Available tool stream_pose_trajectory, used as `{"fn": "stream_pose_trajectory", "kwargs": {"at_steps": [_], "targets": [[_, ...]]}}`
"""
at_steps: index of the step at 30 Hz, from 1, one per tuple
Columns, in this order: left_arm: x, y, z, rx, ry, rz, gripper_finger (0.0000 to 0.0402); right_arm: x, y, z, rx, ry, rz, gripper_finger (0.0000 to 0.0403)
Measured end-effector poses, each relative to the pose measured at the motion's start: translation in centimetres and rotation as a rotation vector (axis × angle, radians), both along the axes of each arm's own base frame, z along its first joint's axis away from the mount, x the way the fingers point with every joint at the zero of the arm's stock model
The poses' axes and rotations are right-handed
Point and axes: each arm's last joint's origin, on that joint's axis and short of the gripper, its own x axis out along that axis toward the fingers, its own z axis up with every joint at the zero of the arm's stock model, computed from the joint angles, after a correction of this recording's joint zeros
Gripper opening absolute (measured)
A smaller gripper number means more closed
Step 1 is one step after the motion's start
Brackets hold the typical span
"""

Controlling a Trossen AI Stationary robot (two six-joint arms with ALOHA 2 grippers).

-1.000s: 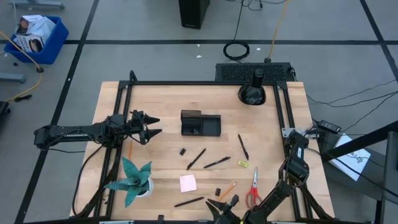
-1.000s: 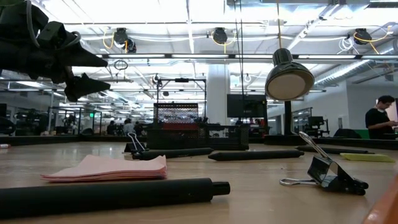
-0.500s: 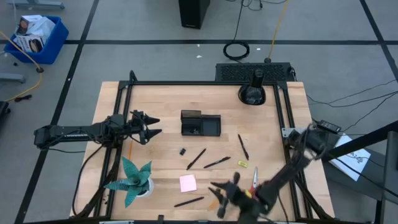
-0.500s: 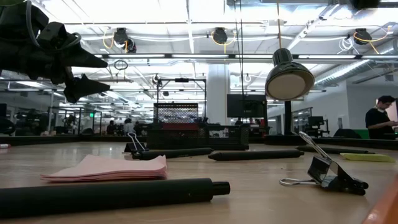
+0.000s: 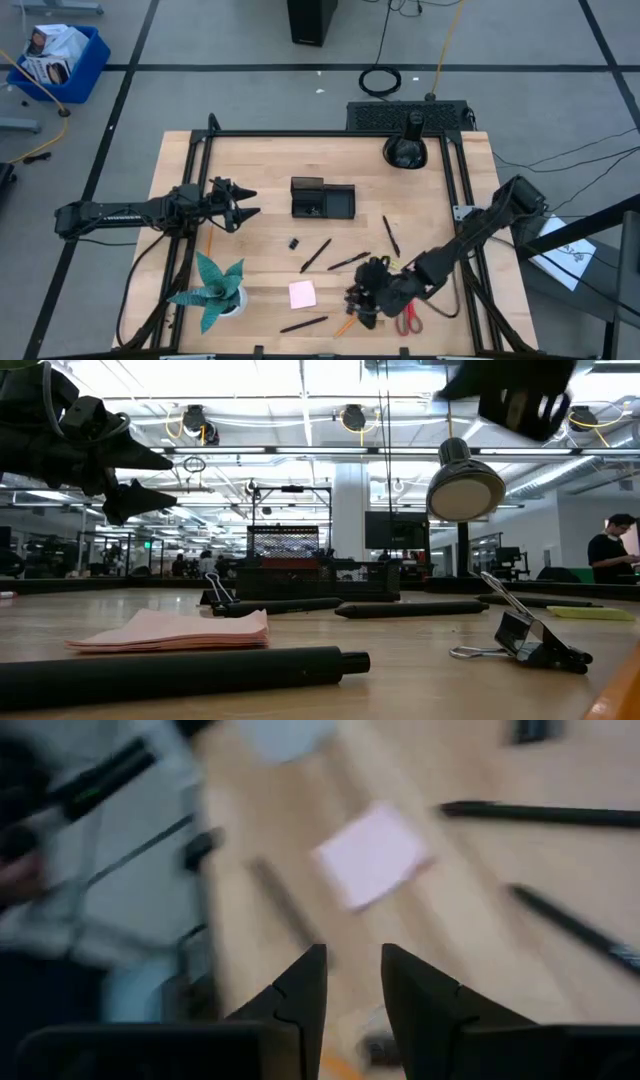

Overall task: Pick and place office supplies into organizer
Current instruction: Put the black binder clip into the black desk organizer

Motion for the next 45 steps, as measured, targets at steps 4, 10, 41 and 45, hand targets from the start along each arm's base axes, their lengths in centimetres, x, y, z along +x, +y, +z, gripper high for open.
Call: {"fn": "stream_pose_trajectory", "kwargs": {"at_steps": [4, 10, 41, 45], "targets": [[0.0, 0.0, -0.1, -0.001, 0.012, 0.000, 0.0351, -0.8, -0.1, -1.8, -0.018, 0.106, 0.069, 0.0085], [0.0, 0.0, -0.1, -0.002, 0.015, 0.000, 0.0351, -0.3, -1.5, -3.9, 0.073, 0.082, 0.149, 0.0077], [0.0, 0.0, 0.0, 0.009, 0.002, 0.003, 0.0351, 0.6, -8.2, -7.3, -0.008, -0.077, 0.592, 0.0065], [0.0, 0.1, 0.2, -0.002, -0.017, 0.034, 0.0351, 0.2, -8.4, -7.5, 0.015, -0.186, 0.630, 0.0066]]}}
